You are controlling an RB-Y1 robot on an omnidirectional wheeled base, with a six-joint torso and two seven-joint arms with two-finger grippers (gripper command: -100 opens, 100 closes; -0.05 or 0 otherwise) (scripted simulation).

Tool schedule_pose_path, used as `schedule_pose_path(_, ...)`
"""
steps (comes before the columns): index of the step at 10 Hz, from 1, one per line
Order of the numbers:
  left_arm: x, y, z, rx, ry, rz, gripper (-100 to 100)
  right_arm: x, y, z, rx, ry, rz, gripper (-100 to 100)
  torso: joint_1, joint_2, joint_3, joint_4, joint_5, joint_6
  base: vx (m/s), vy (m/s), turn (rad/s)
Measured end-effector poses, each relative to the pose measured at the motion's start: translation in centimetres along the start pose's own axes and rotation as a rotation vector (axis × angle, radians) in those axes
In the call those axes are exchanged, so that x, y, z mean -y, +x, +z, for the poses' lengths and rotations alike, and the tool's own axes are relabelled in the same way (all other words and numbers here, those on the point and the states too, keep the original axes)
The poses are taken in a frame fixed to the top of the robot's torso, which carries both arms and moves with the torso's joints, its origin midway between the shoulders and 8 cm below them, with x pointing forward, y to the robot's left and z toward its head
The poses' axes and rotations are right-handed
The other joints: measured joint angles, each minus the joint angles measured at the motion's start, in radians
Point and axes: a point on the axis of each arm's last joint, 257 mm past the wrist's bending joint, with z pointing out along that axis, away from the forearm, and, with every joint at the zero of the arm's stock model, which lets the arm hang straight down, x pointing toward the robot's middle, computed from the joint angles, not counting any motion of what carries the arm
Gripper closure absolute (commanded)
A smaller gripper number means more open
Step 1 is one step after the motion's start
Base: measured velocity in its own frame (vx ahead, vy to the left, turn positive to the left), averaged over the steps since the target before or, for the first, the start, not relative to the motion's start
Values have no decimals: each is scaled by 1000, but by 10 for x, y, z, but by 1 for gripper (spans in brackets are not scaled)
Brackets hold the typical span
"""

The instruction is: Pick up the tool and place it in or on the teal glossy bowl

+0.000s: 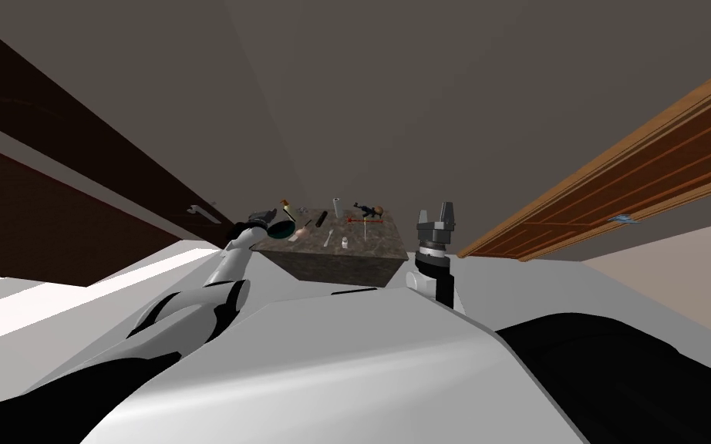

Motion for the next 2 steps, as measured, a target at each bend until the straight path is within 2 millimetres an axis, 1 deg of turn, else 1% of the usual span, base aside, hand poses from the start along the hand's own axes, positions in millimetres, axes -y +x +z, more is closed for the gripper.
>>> schedule_pose_path(2,0,0,0,0,0,0,0,0,0,0,0,0,0,0,0,0,0,0,0,0,0,0,0)
